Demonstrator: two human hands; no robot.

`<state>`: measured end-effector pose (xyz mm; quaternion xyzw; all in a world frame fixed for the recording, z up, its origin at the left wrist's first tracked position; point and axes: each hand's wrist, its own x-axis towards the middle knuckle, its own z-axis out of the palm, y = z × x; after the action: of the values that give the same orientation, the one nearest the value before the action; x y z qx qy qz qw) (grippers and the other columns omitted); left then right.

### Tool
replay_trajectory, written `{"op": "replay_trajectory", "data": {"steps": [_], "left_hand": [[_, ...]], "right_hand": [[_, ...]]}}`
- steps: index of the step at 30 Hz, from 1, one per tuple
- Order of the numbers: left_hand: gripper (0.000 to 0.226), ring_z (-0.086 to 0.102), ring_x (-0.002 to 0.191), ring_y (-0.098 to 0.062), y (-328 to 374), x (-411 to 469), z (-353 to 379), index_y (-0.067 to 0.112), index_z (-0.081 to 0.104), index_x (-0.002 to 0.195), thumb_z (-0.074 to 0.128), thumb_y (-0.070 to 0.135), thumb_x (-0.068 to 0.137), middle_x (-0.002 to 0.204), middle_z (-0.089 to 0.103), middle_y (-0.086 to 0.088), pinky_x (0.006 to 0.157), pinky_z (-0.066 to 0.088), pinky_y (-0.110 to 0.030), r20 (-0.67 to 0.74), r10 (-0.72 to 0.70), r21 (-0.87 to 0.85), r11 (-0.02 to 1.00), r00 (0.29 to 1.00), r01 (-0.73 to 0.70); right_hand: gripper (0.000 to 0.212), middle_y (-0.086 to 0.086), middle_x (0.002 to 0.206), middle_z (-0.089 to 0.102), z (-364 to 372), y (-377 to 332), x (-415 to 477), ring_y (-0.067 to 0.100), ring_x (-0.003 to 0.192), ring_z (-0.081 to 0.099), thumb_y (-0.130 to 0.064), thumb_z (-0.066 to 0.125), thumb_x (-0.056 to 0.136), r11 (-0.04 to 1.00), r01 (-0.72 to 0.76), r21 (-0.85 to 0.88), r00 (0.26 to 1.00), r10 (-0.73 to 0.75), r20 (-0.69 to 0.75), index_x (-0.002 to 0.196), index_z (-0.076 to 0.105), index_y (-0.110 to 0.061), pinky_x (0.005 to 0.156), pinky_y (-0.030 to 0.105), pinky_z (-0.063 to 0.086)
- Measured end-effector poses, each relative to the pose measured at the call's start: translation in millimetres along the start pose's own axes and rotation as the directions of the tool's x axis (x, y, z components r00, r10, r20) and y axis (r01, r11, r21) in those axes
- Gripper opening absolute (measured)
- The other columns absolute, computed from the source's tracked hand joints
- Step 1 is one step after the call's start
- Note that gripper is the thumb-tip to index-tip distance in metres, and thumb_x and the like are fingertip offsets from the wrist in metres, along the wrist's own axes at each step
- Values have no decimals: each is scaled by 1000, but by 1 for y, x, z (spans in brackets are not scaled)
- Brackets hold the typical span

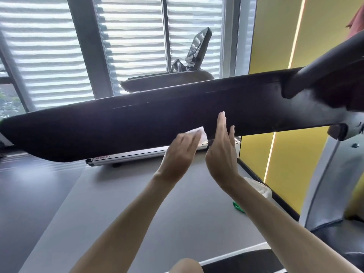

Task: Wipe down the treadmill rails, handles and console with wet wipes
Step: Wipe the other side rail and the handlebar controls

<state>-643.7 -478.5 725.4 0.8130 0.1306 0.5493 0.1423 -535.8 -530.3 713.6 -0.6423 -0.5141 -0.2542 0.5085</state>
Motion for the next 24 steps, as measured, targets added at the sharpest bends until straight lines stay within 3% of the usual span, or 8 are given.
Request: {"op": "replay_trajectory", "data": {"steps": [1,3,7,10,12,14,19,24], "left_hand": [[24,58,86,-20,-12,0,-5,-3,66,114,52,9,97,99,67,-8,75,52,-35,60,56,136,989,997,-63],[28,56,83,-13,-12,2,-27,11,67,107,50,31,98,91,63,4,78,51,-35,-115,-232,-33,973,966,230],[9,54,84,8,-6,-4,-48,24,51,97,51,33,99,90,53,24,80,43,-15,-603,-414,-319,909,682,269],[22,62,96,-2,-6,-12,-33,10,66,98,47,21,102,94,68,12,87,47,-31,-270,-318,-299,925,909,234],[33,59,114,-6,-3,-14,-35,17,66,117,44,37,102,112,69,9,99,45,-34,7,-329,-170,930,944,325],[25,58,112,1,-6,-19,-53,22,66,113,45,31,103,111,68,16,98,45,-27,-64,-278,-153,952,959,266],[19,47,87,21,-30,-40,-93,26,41,106,44,44,100,98,44,22,78,39,-6,-720,-403,-134,880,566,456],[21,58,100,-6,-44,-50,-92,33,63,105,49,19,100,101,59,20,88,46,-24,-337,-252,19,961,907,274]], "right_hand": [[85,21,154,23,1,0,0,27,146,16,30,33,67,1000,-5,-1,1000,5,-9,147,16,8,120,40,3],[90,21,154,24,2,0,0,28,146,15,32,33,63,1000,-1,-27,1000,0,-21,147,15,7,120,43,7],[90,21,154,24,6,-6,-4,27,146,13,31,30,61,996,77,-42,997,-78,-15,147,17,6,120,45,10],[84,20,154,24,15,-21,-8,25,147,12,24,23,66,991,135,10,991,-136,10,147,18,4,121,40,6],[80,18,155,25,21,-32,-11,23,147,12,19,19,69,982,183,46,982,-185,33,147,20,3,121,38,4],[78,18,154,26,24,-40,-16,24,146,15,14,15,70,966,253,48,965,-255,63,147,20,1,121,37,6],[88,15,154,25,34,-51,-28,26,146,15,27,32,64,933,358,17,924,-357,138,146,24,-4,121,38,8],[88,18,154,27,50,-60,-33,32,145,18,26,41,62,940,334,-68,933,-319,167,146,30,0,118,44,12]]}}
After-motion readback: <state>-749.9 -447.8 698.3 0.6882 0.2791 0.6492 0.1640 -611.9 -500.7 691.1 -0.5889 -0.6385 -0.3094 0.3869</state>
